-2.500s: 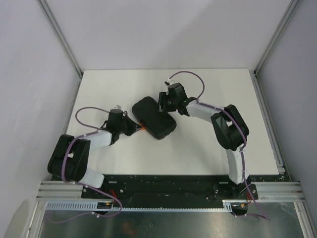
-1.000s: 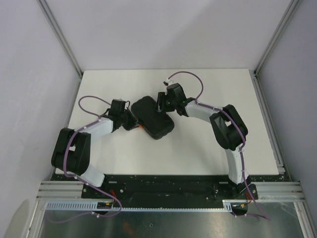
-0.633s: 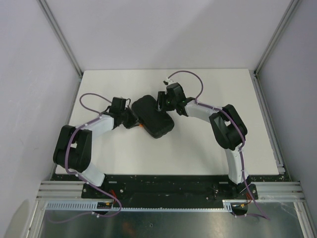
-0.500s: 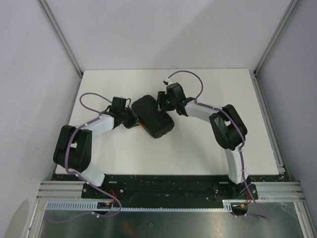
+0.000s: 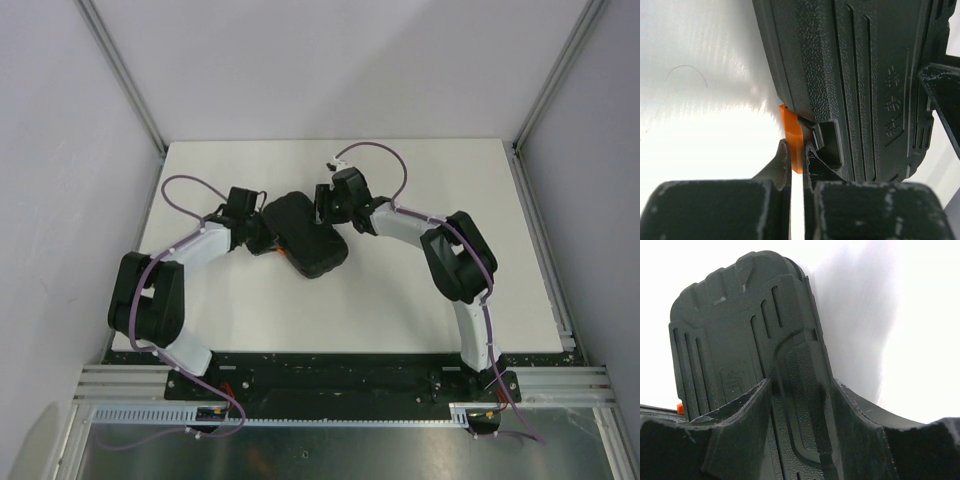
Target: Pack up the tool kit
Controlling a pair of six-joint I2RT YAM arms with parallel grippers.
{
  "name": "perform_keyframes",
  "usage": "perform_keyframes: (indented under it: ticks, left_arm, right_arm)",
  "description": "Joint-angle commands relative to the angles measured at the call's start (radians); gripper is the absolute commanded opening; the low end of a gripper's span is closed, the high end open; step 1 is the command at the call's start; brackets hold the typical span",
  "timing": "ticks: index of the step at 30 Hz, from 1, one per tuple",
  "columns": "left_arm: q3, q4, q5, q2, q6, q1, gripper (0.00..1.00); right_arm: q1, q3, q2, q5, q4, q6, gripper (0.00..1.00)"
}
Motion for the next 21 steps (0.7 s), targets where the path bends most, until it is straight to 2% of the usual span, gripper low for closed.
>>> perform_keyframes:
  ticks: [1, 3, 13, 21]
  left_arm:
    - [0.155, 0.172, 0.135, -0.057, 0.066, -0.042, 0.00]
    - [0.147, 0.170, 0.154, -0.049, 0.078, -0.044, 0.00]
    - [-0.015, 0.251, 0.009, -0.123, 0.200, -0.053, 0.00]
    - [-0.023, 0.289, -0.061, -0.135, 0.208, -0.066, 0.00]
  right_arm:
    - [0.096, -0.093, 0.187, -0.015, -0.431, -0.093, 0.54]
    - [0.102, -0.087, 0.191, -0.022, -0.434, -0.100, 0.55]
    - [0.111, -0.062, 0.211, -0.065, -0.460, -0.134, 0.68]
    - [0.120, -0.024, 0.253, -0.069, -0.506, -0.139, 0.66]
